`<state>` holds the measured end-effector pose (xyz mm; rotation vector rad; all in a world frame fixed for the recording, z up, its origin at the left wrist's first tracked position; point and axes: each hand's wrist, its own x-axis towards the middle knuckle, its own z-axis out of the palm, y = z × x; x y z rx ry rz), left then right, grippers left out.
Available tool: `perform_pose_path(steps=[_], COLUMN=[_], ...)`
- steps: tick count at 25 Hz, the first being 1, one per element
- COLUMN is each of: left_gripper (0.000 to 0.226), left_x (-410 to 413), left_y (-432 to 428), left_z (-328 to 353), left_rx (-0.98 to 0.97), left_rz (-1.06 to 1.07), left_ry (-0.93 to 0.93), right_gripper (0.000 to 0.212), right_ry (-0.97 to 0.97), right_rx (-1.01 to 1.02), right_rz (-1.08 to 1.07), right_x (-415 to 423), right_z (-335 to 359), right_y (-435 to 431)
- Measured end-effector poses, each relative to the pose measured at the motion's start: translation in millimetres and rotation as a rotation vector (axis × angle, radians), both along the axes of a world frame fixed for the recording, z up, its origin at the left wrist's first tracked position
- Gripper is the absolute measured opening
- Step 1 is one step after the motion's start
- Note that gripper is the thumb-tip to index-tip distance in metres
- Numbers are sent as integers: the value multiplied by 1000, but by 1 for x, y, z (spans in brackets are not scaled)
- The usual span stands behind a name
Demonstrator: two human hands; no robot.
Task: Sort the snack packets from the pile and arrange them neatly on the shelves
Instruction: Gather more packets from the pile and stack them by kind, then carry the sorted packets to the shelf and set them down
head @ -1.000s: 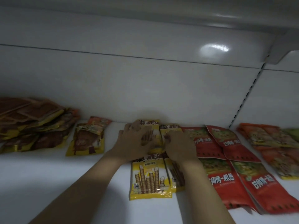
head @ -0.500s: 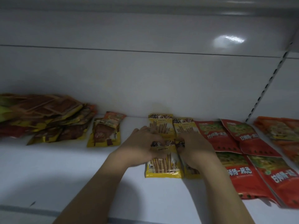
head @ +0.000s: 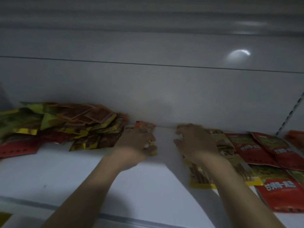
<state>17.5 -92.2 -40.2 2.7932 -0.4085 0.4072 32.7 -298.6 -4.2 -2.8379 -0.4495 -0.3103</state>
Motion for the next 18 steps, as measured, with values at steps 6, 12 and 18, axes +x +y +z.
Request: perform_pose_path(steps=[6,12,18], left_gripper=[52,36,31], left_x=[-10,-27,-65], left_y=[104,206,302], left_z=[0,11,21], left_rx=[85,117,152], left_rz=[73,226,424], left_ry=[-46,-247,-264], right_gripper=[40,42,44], right_ry=[19,-78,-207], right_rx=[-46,10,38], right_rz=[138,266,396], right_x=[12,14,10], right_z=[-5,3,13], right_y=[146,247,333])
